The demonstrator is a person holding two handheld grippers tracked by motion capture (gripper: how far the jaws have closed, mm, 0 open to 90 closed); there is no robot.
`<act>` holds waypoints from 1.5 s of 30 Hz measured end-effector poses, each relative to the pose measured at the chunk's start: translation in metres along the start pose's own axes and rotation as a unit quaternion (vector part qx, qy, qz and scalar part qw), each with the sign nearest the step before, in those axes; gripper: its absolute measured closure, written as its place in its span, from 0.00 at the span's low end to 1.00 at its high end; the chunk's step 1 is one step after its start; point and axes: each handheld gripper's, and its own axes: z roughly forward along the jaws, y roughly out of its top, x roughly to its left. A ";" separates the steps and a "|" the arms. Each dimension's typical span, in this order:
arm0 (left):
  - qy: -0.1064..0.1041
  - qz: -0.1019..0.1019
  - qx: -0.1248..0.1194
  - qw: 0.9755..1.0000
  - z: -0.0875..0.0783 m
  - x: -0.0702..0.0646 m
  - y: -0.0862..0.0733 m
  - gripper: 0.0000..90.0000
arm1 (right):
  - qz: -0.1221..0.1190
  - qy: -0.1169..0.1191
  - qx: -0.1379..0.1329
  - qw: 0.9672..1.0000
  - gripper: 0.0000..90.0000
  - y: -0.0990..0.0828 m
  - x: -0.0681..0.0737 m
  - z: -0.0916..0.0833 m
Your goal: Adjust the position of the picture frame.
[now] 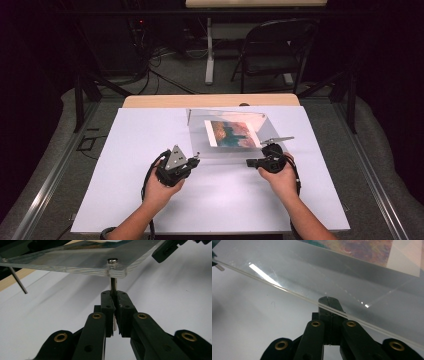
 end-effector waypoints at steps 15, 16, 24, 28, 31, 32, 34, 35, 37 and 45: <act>0.010 -0.003 0.010 1.000 -0.014 -0.019 -0.011 0.93 | -0.008 -0.004 0.039 0.999 1.00 0.032 -0.002 0.026; 0.010 -0.003 0.010 1.000 -0.014 -0.019 -0.011 0.92 | -0.008 -0.004 0.039 0.999 1.00 0.032 -0.002 0.026; 0.014 0.004 0.024 1.000 -0.016 -0.030 -0.018 0.91 | -0.025 -0.009 0.053 0.998 1.00 0.044 0.002 0.044; 0.005 0.004 0.027 1.000 -0.017 -0.036 -0.020 0.91 | -0.025 -0.007 0.062 0.998 1.00 0.048 0.002 0.050; -0.009 -0.012 0.024 1.000 -0.015 -0.036 -0.020 0.91 | -0.025 -0.008 0.060 0.998 1.00 0.048 0.001 0.050; -0.015 -0.014 0.024 1.000 -0.014 -0.036 -0.020 0.92 | -0.025 -0.007 0.060 0.998 1.00 0.047 0.001 0.050; -0.036 -0.025 0.021 0.999 -0.009 -0.038 -0.019 0.93 | -0.024 -0.004 0.058 0.998 1.00 0.043 0.000 0.049; -0.036 -0.025 0.021 0.999 -0.009 -0.038 -0.019 0.93 | -0.024 -0.004 0.058 0.998 1.00 0.043 0.000 0.049; -0.049 -0.028 0.023 0.998 -0.004 -0.041 -0.018 0.94 | -0.035 -0.010 0.061 0.997 1.00 0.037 0.001 0.047; -0.074 -0.022 0.049 0.996 0.016 -0.053 -0.023 0.95 | -0.039 -0.010 0.022 0.999 1.00 0.006 0.003 0.010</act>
